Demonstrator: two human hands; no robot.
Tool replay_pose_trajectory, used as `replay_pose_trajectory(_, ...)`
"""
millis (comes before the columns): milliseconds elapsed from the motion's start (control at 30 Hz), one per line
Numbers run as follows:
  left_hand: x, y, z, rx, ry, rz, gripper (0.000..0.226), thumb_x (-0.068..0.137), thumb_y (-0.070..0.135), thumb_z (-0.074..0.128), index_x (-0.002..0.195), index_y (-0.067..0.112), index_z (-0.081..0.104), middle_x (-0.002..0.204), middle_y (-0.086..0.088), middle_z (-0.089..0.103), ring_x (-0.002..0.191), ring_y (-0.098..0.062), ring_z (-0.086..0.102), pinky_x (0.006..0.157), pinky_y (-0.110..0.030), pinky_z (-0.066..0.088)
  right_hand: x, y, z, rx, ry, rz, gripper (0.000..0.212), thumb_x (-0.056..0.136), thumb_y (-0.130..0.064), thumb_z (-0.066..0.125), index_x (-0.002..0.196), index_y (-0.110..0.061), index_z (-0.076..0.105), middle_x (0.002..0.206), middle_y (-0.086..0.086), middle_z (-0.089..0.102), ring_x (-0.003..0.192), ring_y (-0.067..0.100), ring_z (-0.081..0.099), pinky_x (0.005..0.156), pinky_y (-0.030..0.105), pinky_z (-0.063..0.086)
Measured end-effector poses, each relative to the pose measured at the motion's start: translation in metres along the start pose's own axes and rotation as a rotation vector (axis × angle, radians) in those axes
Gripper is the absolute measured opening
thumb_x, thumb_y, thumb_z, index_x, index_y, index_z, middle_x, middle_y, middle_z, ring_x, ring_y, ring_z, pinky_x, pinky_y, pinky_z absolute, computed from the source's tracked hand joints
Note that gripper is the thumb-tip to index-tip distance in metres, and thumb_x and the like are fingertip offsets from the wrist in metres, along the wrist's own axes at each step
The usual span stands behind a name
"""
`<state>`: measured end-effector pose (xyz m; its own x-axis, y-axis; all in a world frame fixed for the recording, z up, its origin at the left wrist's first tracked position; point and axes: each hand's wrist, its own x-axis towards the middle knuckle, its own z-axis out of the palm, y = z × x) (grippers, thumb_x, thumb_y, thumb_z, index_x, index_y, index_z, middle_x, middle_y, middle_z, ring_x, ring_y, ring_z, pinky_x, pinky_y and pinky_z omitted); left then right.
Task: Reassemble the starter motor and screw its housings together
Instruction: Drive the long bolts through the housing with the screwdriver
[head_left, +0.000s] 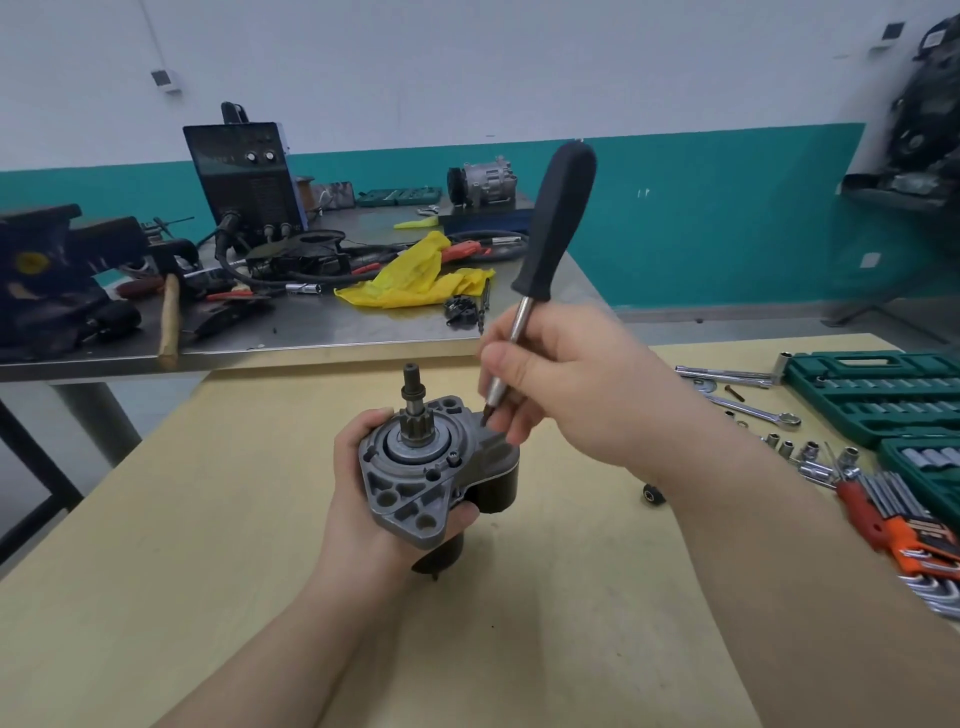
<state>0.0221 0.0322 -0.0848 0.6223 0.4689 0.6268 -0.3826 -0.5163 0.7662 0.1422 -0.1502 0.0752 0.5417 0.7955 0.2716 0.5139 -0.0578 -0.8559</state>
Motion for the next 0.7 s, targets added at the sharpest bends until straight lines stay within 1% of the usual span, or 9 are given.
replay_pose_trajectory(33,0.000,-0.001,0.000,0.000,-0.003,0.001,0.109,0.053,0.013,0.101,0.138,0.046,0.041,0.135,0.030,0.058,0.125,0.001,0.063,0.098,-0.011,0.051,-0.003,-0.003,0.002,-0.023,-0.044,0.000,0.012,0.110,-0.021,0.057,0.104,-0.023,0.067,0.085,0.003,0.077,0.075,0.022,0.079,0.070,0.043,0.068)
replay_pose_trajectory(100,0.000,-0.003,0.000,-0.006,-0.006,0.003,0.108,0.055,0.010,0.100,0.139,0.041,0.041,0.135,0.028,0.060,0.125,-0.001,0.064,0.098,-0.013,0.052,-0.006,-0.006,0.008,-0.062,-0.084,-0.009,0.014,0.110,-0.018,0.056,0.105,-0.028,0.066,0.087,0.004,0.076,0.076,0.021,0.078,0.072,0.043,0.067)
replay_pose_trajectory(200,-0.001,-0.003,0.000,-0.033,-0.005,-0.011,0.107,0.055,0.018,0.102,0.140,0.040,0.042,0.136,0.025,0.062,0.126,-0.006,0.066,0.099,-0.019,0.055,-0.008,-0.009,0.015,-0.068,-0.088,-0.021,0.016,0.110,-0.018,0.056,0.104,-0.030,0.064,0.087,0.004,0.075,0.076,0.020,0.076,0.073,0.042,0.066)
replay_pose_trajectory(267,0.000,-0.003,0.000,-0.061,0.009,-0.037,0.104,0.054,0.024,0.101,0.139,0.044,0.044,0.137,0.021,0.063,0.127,-0.014,0.067,0.100,-0.026,0.058,-0.008,-0.009,0.020,-0.089,-0.094,-0.032,0.016,0.110,-0.018,0.057,0.103,-0.031,0.063,0.087,0.000,0.073,0.075,0.015,0.074,0.070,0.033,0.065)
replay_pose_trajectory(333,0.001,-0.004,-0.001,-0.062,0.021,-0.067,0.106,0.052,0.029,0.104,0.139,0.044,0.045,0.138,0.017,0.063,0.127,-0.019,0.068,0.101,-0.032,0.059,-0.008,-0.009,0.024,-0.094,-0.084,-0.038,0.017,0.110,-0.018,0.056,0.102,-0.031,0.063,0.085,-0.004,0.071,0.072,0.009,0.072,0.065,0.025,0.061)
replay_pose_trajectory(433,0.002,-0.005,-0.002,-0.078,0.042,-0.125,0.110,0.052,0.047,0.107,0.142,0.037,0.044,0.140,0.013,0.062,0.129,-0.023,0.067,0.101,-0.046,0.061,-0.007,-0.007,0.027,-0.103,-0.066,-0.034,0.018,0.110,-0.019,0.056,0.100,-0.033,0.063,0.084,-0.007,0.069,0.070,0.006,0.070,0.063,0.020,0.058)
replay_pose_trajectory(567,0.001,-0.013,-0.004,-0.065,0.059,-0.148,0.115,0.052,0.046,0.108,0.146,0.030,0.043,0.142,0.004,0.062,0.128,-0.031,0.067,0.099,-0.066,0.057,-0.006,-0.004,0.030,-0.118,-0.069,-0.007,0.018,0.109,-0.021,0.057,0.098,-0.034,0.063,0.085,-0.007,0.069,0.070,0.004,0.069,0.062,0.018,0.056)
replay_pose_trajectory(633,0.001,-0.013,-0.005,-0.060,0.056,-0.151,0.117,0.052,0.046,0.108,0.147,0.027,0.042,0.142,0.001,0.062,0.129,-0.033,0.067,0.100,-0.066,0.056,-0.005,-0.003,0.032,-0.130,-0.065,-0.001,0.018,0.109,-0.021,0.058,0.097,-0.034,0.063,0.085,-0.007,0.069,0.070,0.003,0.068,0.062,0.018,0.056)
replay_pose_trajectory(700,0.001,-0.011,-0.004,-0.036,0.050,-0.136,0.115,0.053,0.050,0.106,0.147,0.029,0.041,0.142,0.005,0.061,0.130,-0.028,0.066,0.103,-0.056,0.059,-0.005,-0.003,0.032,-0.149,-0.057,0.005,0.018,0.109,-0.023,0.058,0.098,-0.036,0.062,0.085,-0.009,0.069,0.070,0.001,0.068,0.061,0.017,0.055)
